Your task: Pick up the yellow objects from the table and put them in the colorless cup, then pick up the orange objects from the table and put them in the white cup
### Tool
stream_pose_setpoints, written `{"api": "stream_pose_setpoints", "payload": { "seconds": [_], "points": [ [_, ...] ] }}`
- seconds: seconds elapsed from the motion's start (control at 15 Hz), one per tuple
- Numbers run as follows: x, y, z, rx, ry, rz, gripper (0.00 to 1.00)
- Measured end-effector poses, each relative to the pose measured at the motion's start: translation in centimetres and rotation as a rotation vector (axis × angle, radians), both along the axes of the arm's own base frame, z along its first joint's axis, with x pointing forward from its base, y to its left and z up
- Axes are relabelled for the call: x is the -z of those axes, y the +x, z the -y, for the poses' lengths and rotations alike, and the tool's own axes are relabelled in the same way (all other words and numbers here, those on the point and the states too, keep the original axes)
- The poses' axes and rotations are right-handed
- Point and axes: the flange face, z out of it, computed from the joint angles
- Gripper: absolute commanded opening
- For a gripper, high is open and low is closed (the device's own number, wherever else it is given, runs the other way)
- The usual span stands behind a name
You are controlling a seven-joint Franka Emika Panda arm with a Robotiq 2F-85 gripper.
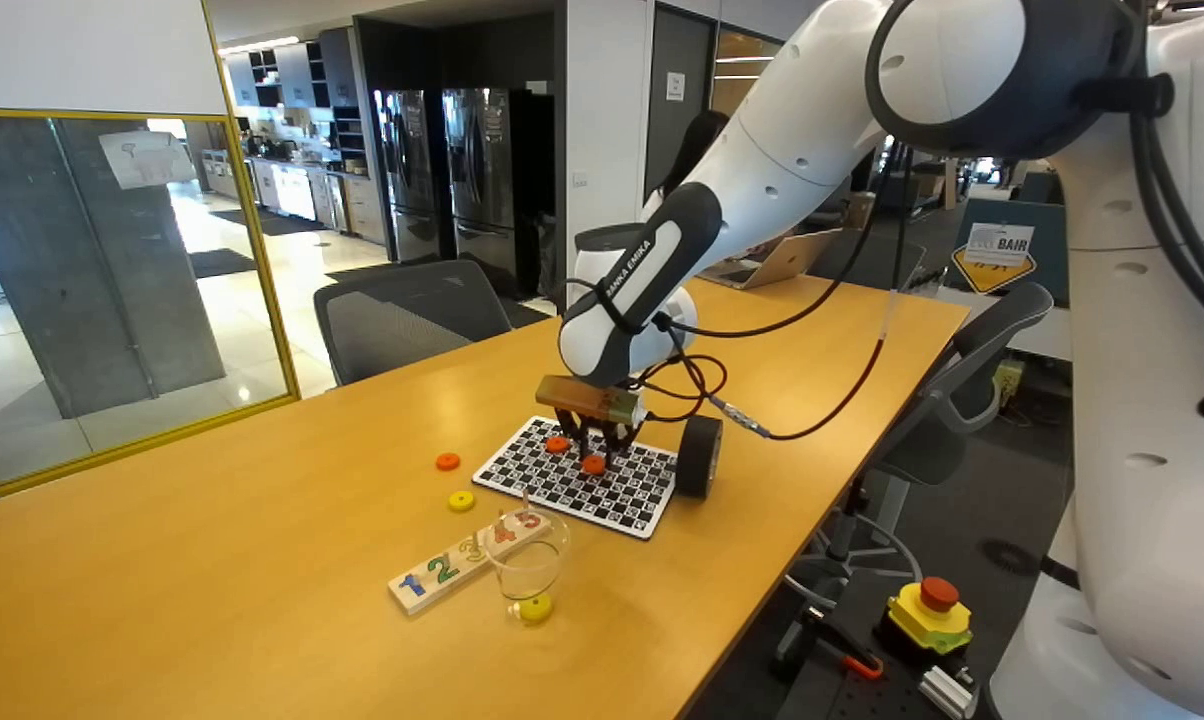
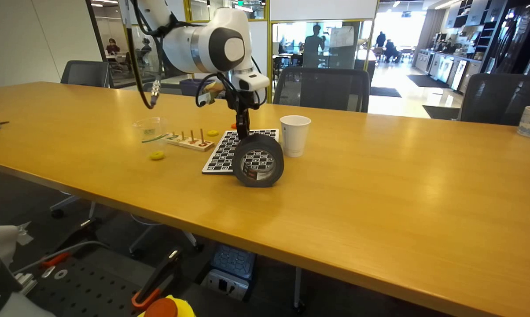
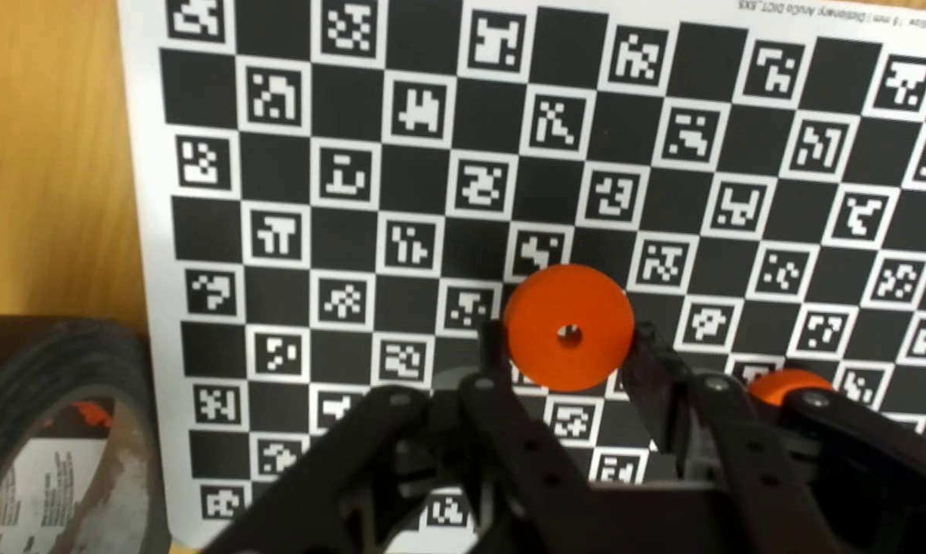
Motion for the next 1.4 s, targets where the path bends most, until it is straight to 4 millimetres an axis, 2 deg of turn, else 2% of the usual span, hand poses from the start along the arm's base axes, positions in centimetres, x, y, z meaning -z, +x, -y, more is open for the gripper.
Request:
{"api": "stream_pose_setpoints", "payload": {
  "seconds": [0.4,0.67,0.87,1.4],
  "points": [
    [-6.3,0.3,3.2,0.019,-0.056,0.105,0.23],
    [-9.5,0.2,4.0,0.031,-0.088,0.158,0.23],
    [-10.5,0.1,4.3,0.056,-0.118,0.179,0.23],
    [-10.7,0.1,6.8,0.15,-0.161,0.194,0.23]
  ]
}}
